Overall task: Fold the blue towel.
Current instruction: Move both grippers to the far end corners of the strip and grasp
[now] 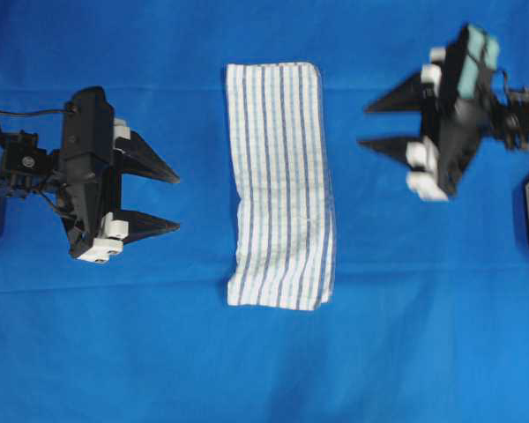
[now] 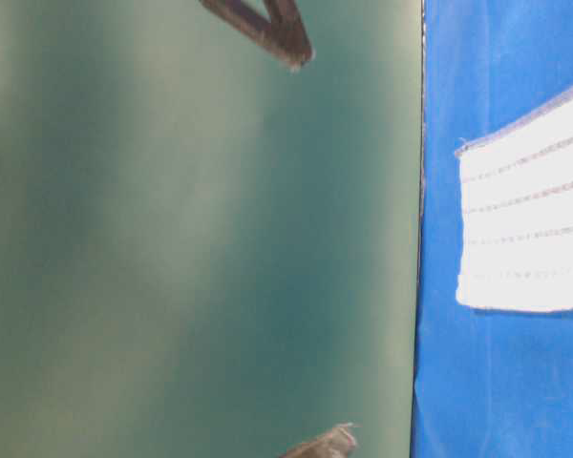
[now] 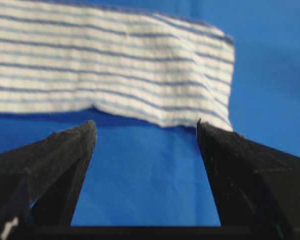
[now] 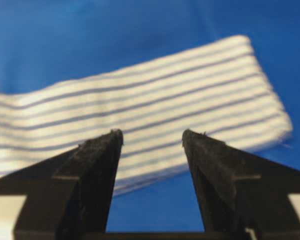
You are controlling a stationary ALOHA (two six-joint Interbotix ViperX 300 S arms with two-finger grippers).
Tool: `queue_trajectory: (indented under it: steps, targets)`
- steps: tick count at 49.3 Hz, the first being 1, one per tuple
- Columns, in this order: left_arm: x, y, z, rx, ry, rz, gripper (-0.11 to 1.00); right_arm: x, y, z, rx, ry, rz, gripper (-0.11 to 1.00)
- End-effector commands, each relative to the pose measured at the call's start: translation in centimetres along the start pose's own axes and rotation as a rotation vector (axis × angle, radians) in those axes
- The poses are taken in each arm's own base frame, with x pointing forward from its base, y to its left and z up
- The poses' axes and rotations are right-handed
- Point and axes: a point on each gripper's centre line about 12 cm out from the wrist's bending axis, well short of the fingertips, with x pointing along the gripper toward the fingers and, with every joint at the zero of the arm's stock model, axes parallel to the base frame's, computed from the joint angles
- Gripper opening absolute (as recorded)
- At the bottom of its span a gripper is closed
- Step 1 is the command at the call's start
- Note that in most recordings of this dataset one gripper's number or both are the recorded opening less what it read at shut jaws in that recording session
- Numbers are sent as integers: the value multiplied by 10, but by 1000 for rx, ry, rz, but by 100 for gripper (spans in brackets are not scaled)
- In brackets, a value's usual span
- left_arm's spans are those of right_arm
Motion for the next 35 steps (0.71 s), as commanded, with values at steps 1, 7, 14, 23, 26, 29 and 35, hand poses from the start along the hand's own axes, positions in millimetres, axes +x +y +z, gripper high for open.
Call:
queue_trajectory:
  steps: [1, 7, 14, 23, 26, 29, 35]
  targets:
    - [-3, 3, 8, -4, -36, 7, 75, -3, 7, 4, -2, -22, 24, 58]
    - [-1, 8, 9, -8, -34, 23, 75, -2, 7, 3, -2, -16, 24, 58]
    - [0, 9, 8, -10, -30, 28, 75, 0, 7, 3, -7, -10, 23, 58]
    - [2, 21, 13, -17, -49, 60, 75, 3, -2, 4, 3, -10, -4, 58]
    - [6, 31, 16, -19, -71, 90, 75, 5, -12, 5, 15, -8, -33, 58]
    - [11, 44, 19, -11, -102, 122, 75, 10, -23, 6, 27, -5, -67, 58]
    - [24, 74, 24, 21, -156, 202, 75, 23, -51, 5, 52, 8, -137, 58]
